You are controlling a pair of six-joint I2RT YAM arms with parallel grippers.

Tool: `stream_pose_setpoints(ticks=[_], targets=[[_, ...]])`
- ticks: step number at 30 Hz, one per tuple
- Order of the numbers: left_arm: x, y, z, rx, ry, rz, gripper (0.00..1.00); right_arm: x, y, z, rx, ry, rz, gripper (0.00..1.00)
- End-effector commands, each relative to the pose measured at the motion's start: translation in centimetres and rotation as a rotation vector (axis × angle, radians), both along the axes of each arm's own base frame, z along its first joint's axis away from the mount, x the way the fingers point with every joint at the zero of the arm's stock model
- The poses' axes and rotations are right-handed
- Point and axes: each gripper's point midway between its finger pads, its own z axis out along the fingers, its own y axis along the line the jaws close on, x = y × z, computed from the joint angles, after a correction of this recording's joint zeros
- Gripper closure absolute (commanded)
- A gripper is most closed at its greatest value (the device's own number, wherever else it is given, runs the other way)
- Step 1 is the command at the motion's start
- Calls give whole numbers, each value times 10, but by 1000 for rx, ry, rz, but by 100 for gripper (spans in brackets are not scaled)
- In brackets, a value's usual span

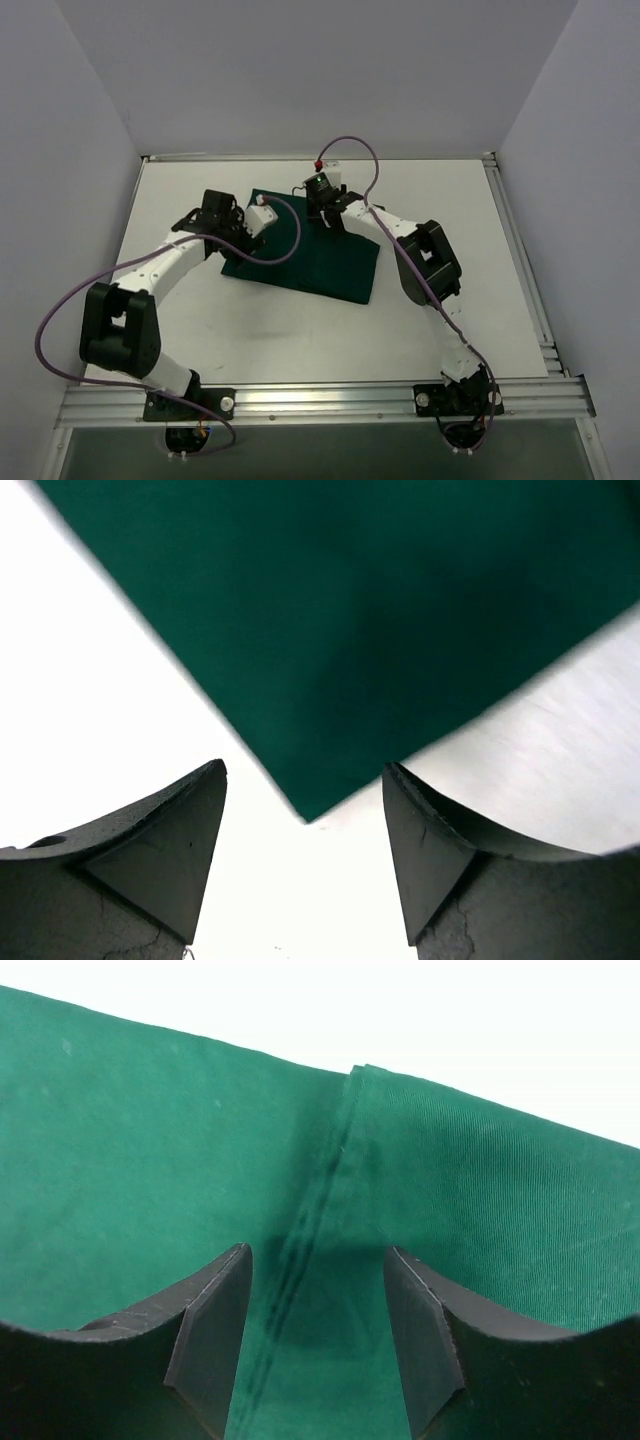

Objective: Open and lay out the surgical kit
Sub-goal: Open the surgical kit at the center of the board.

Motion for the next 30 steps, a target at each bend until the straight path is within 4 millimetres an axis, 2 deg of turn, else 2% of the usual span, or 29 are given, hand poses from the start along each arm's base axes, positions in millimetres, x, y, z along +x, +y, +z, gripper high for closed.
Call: stream_pose_setpoints(ticks=[1, 5, 6, 8, 9, 11, 12, 17, 19, 20, 22, 23, 24, 26, 30], targets=[[42, 6, 12, -77, -34, 154, 27, 8, -7, -2, -71, -20, -38, 49], [59, 14, -5, -34, -34, 244, 28, 5, -12, -24, -118, 27, -40, 54], [62, 19, -16, 0, -18, 271, 28, 5, -12, -27, -121, 32, -38, 57], [68, 24, -23, 23, -21, 312, 28, 4, -13, -31, -129, 42, -36, 60], [70, 29, -33, 52, -14, 336, 28, 4, -14, -31, -133, 41, -37, 65], [76, 39, -38, 96, -31, 388, 29, 4, -14, -28, -136, 38, -38, 72], [76, 41, -46, 112, -15, 396, 29, 4, -14, -24, -131, 32, -38, 79], [74, 48, -59, 157, 12, 427, 30, 7, -13, -4, -116, -3, -40, 93], [74, 50, -64, 172, 20, 434, 32, 8, -12, 10, -99, -24, -40, 99], [73, 52, -65, 181, 25, 439, 36, 8, -12, 14, -94, -30, -36, 100], [73, 53, -68, 193, 34, 443, 42, 11, -9, 36, -57, -68, -24, 100], [72, 54, -70, 198, 41, 446, 50, 8, -10, 37, -53, -69, -16, 100], [73, 54, -70, 196, 46, 447, 55, 8, -10, 54, -29, -98, -10, 100], [72, 53, -69, 197, 51, 440, 62, 5, -10, 70, 3, -128, 7, 100], [71, 51, -71, 189, 68, 439, 62, 5, -20, 77, 59, -121, 22, 100]])
